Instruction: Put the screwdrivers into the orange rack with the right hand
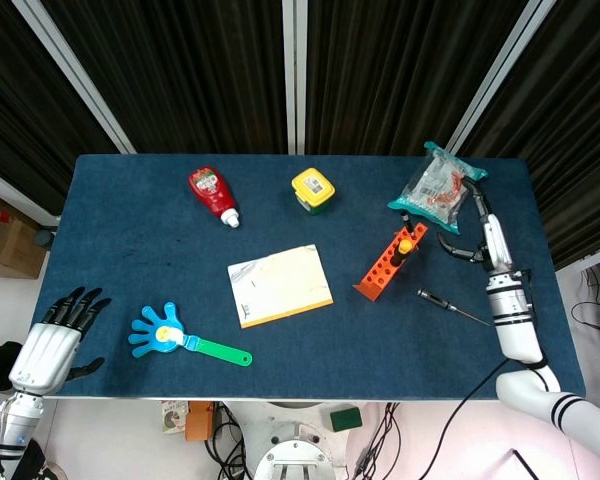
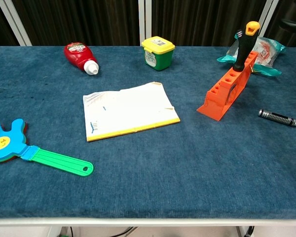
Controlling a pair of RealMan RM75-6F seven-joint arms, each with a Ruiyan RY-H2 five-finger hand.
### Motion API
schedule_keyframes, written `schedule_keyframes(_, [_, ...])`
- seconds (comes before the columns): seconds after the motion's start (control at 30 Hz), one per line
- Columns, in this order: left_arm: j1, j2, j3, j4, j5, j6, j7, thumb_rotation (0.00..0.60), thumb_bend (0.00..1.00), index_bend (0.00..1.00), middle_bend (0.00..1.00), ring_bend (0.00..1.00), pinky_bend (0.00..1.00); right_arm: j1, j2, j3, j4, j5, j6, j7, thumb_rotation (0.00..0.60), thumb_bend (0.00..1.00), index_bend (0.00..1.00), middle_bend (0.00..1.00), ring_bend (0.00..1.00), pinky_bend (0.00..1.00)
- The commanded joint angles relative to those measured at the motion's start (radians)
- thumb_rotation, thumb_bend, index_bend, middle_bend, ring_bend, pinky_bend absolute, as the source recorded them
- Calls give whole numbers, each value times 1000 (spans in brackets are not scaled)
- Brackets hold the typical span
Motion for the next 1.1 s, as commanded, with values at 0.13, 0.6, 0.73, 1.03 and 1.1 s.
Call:
schedule_keyframes(0.13, [-1,1,-2,0,-3,-1,-3,600,56,156,84,28,182,58,191,12,-236,4,-50,-413,457,426,179,123,0,0])
schedule_keyframes(0.6, [-1,3,-2,2,-4,-1,-7,600,56,156,84,28,183,158,320,2,-421,205,-224,-952,368,811,404,242,0,0])
schedule_keyframes(0.73, [-2,4,-3,3,-7,-3,-10,600,57,156,84,28,182,190,314,-5,-429,293,-261,-1052,368,825,418,245,0,0])
schedule_keyframes(1.03, [-2,5,-3,5,-7,-2,-16,600,56,156,84,27,182,226,229,-1,-356,362,-303,-990,369,831,309,239,0,0])
schedule_keyframes(1.1, [-2,5,-3,6,-6,-1,-17,600,56,156,84,27,183,231,216,-1,-339,359,-311,-966,369,831,300,239,0,0])
